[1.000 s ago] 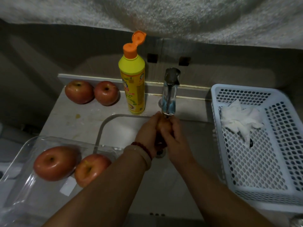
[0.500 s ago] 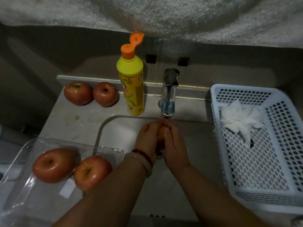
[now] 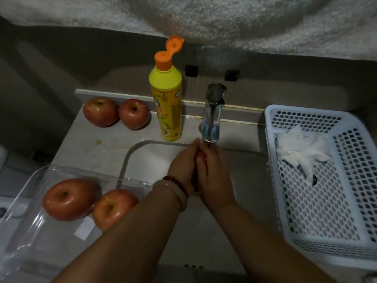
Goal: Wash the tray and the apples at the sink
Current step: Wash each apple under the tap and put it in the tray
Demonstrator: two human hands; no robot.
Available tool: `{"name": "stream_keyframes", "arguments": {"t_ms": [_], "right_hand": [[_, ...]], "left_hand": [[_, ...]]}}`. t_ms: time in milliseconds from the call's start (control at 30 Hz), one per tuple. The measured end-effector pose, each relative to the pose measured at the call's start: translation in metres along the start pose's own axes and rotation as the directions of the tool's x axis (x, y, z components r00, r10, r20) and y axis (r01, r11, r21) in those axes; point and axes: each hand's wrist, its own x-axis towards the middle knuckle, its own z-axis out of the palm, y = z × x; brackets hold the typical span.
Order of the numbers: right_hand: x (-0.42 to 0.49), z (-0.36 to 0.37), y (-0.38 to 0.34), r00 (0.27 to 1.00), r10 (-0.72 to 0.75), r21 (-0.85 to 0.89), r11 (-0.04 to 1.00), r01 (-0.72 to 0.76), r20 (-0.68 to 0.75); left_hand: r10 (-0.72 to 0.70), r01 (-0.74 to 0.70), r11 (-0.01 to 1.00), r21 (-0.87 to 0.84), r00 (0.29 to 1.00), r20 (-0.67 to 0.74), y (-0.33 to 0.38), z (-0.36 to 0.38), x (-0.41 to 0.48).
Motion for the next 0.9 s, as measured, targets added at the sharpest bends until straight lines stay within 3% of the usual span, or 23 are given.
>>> {"name": "stream_keyframes", "arguments": {"t_ms": [67,100,133,200,233,267,300,333,367,433,467,500,567,633,667,700,733,767,800,833,900], "right_hand": [[-0.002,-0.001,-0.007,0.995,0.099,0.096,0.991,-0.097,-0.016],[0.001,-0.002,-0.012,0.967,0.251,0.201,0.95,-0.237,-0.045],[0.005,-0.004,-0.016,0.893,0.449,0.342,0.844,-0.412,-0.033],[0.018,-0.007,-0.018,0.631,0.748,0.608,0.408,-0.682,0.205],[0.022,-0.009,-0.017,0.532,0.775,0.635,0.229,-0.738,0.34],[0.024,-0.01,-0.019,0.496,0.768,0.627,0.16,-0.763,0.407],[0.025,-0.009,-0.018,0.519,0.755,0.604,0.208,-0.77,0.401],[0.025,-0.007,-0.018,0.592,0.737,0.567,0.349,-0.746,0.327],[0.022,-0.005,-0.016,0.711,0.674,0.489,0.56,-0.669,0.2],[0.011,-0.002,-0.01,0.948,0.318,0.197,0.931,-0.309,-0.015],[0.007,-0.001,-0.005,0.99,0.138,0.057,0.989,-0.137,-0.017],[0.002,0.001,0.002,0.999,0.05,-0.002,0.999,-0.05,0.013],[-0.003,0.002,0.01,0.998,0.064,0.072,0.995,-0.065,0.019],[0.0,0.001,0.003,0.942,0.335,0.332,0.89,-0.313,-0.007],[0.005,0.0,-0.001,0.857,0.512,0.49,0.732,-0.473,0.063],[0.01,-0.001,-0.002,0.725,0.66,0.617,0.492,-0.614,0.196],[0.014,-0.001,-0.002,0.588,0.734,0.675,0.245,-0.696,0.341],[0.017,-0.002,-0.003,0.506,0.751,0.676,0.108,-0.729,0.425],[0.018,-0.003,-0.006,0.494,0.752,0.666,0.1,-0.739,0.436],[0.018,-0.003,-0.008,0.545,0.751,0.641,0.216,-0.737,0.374],[0.013,-0.002,-0.013,0.765,0.634,0.457,0.652,-0.605,0.11]], "left_hand": [[0.046,-0.043,0.997,0.059,0.997,-0.055,-0.006,-0.003,0.004],[0.097,-0.086,0.991,0.106,0.99,-0.102,-0.009,-0.004,0.003],[0.149,-0.126,0.981,0.148,0.977,-0.152,-0.012,-0.004,0.001],[0.254,-0.208,0.953,0.221,0.946,-0.202,-0.016,-0.005,-0.001],[0.289,-0.237,0.94,0.245,0.936,-0.203,-0.017,-0.005,-0.001],[0.315,-0.259,0.931,0.257,0.927,-0.206,-0.016,-0.004,-0.002],[0.321,-0.263,0.928,0.264,0.923,-0.21,-0.014,-0.003,-0.003],[0.298,-0.243,0.937,0.252,0.931,-0.211,-0.012,-0.002,-0.003],[0.24,-0.195,0.956,0.218,0.95,-0.202,-0.01,-0.002,0.0],[0.053,-0.034,0.99,0.138,0.99,-0.134,-0.004,-0.001,0.002],[-0.025,0.032,0.996,0.084,0.996,-0.082,0.0,0.0,0.0],[-0.068,0.07,0.997,0.046,0.997,-0.044,0.001,-0.001,0.0],[-0.035,0.036,0.998,0.042,0.999,-0.008,-0.003,-0.003,0.006],[0.053,-0.051,0.998,0.043,0.997,-0.055,-0.008,-0.004,0.007],[0.085,-0.085,0.996,0.013,0.994,-0.064,-0.009,-0.003,0.006],[0.102,-0.103,0.995,-0.01,0.993,-0.066,-0.011,-0.002,0.004],[0.104,-0.105,0.994,-0.011,0.992,-0.072,-0.01,-0.001,0.004],[0.113,-0.112,0.994,0.009,0.991,-0.076,-0.011,-0.001,0.003],[0.134,-0.131,0.99,0.045,0.988,-0.073,-0.01,-0.001,0.003],[0.172,-0.161,0.979,0.128,0.982,-0.075,-0.01,-0.002,0.004],[0.226,-0.203,0.951,0.234,0.971,-0.076,-0.011,-0.004,0.009]]}}
